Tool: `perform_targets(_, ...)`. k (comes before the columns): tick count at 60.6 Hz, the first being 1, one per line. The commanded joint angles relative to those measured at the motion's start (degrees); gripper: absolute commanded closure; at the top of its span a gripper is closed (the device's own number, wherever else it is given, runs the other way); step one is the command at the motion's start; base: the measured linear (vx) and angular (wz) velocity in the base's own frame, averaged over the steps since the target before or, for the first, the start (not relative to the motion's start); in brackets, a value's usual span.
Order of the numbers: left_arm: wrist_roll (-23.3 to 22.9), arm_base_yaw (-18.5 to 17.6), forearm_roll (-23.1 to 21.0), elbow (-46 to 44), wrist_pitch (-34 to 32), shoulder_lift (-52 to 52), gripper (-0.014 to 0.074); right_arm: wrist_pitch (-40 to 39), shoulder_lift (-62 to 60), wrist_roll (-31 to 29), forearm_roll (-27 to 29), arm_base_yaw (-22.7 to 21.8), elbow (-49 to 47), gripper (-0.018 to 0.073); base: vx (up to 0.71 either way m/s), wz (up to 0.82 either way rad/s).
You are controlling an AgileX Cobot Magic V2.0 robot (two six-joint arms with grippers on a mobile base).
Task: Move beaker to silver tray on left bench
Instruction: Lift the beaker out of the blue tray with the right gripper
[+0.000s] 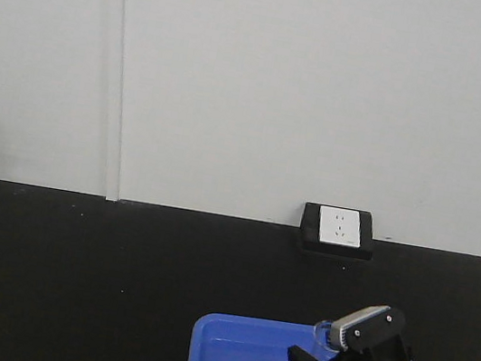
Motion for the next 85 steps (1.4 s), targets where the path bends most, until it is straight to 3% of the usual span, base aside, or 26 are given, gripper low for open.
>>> perform_targets(1, -0.03, -0.14, -0.46, 1.14, -4.52, -0.51, 0.0595, -0.17, -7.25, 4.30, 0.12, 3.51, -1.54, 0.0574, 0.00, 0.00)
perform_targets(12, -0.03, -0.14, -0.46, 1.14, -4.52, -0.51, 0.0595, 10.60, -14.48, 10.64, 0.12, 12.68, -5.78, 0.0573, 0.00, 0.00)
perform_targets(22, -0.03, -0.14, -0.46, 1.14, -4.52, -0.51, 0.0595, 22.25, -17.05, 11.38, 0.17, 20.96, -12.34, 0.0573, 0.00, 0.00)
perform_targets(32, -0.03, -0.14, -0.46, 1.14, -4.52, -0.51, 0.0595, 23.53, -18.45, 11.38, 0.43, 26.03, -15.60, 0.0573, 0.00, 0.00)
perform_targets(85, -0.03, -0.14, -0.46, 1.14, -4.52, -0.51, 0.0595, 24.36, -18.87, 11.33, 0.43, 25.97, -15.60, 0.0573, 0.00, 0.00)
